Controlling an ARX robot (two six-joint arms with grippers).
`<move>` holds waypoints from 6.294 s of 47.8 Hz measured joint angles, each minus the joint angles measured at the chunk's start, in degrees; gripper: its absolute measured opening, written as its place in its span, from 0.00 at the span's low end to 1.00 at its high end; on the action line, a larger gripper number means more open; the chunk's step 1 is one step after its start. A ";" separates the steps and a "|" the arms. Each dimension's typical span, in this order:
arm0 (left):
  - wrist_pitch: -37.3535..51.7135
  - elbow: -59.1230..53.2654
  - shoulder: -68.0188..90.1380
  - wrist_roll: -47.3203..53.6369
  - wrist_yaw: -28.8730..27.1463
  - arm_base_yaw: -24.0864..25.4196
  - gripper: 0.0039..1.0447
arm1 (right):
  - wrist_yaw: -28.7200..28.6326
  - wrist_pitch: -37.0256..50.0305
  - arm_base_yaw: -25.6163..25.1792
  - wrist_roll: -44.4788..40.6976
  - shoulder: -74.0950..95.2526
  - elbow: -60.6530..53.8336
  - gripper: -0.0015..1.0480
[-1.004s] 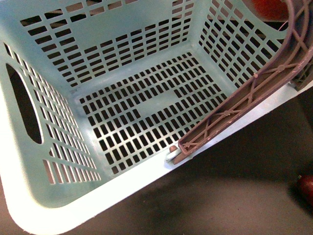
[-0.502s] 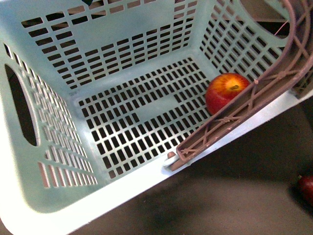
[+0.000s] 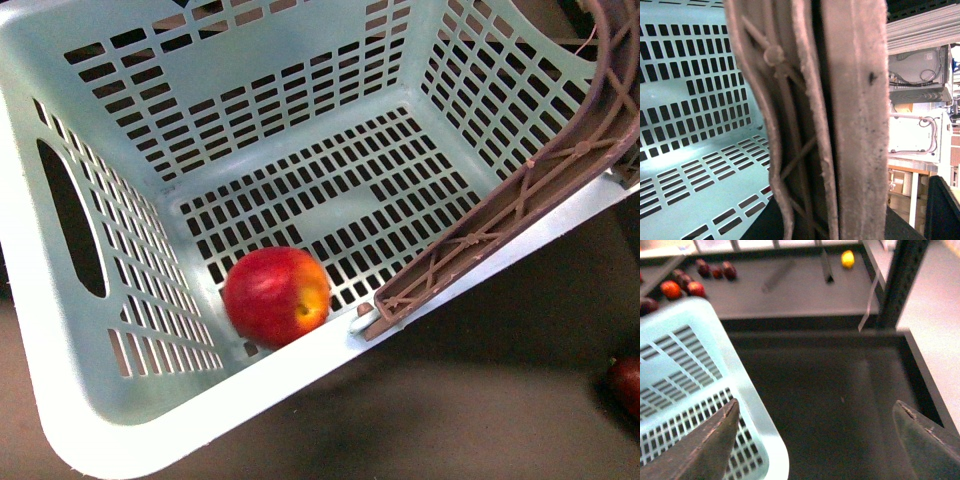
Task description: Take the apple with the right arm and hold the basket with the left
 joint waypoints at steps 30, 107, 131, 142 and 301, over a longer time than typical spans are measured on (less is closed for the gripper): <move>0.00 0.00 0.00 -0.04 0.09 0.02 0.15 | -1.44 18.84 -1.01 -3.02 -15.10 -22.86 0.02; 0.00 0.02 0.00 -0.09 -0.02 0.02 0.15 | -1.53 -12.13 -1.01 -3.04 -54.93 -30.58 0.02; 0.00 0.02 0.00 -0.02 -0.11 0.02 0.15 | -1.53 -12.13 -1.01 -3.06 -54.95 -30.58 0.90; -1.79 0.42 0.00 -5.16 -9.62 -0.83 0.15 | -1.55 -12.13 -1.01 -3.06 -54.95 -30.58 0.92; 44.02 -61.88 -48.83 60.50 -5.46 36.89 0.03 | -1.49 -12.17 -1.01 -3.06 -54.99 -30.58 0.92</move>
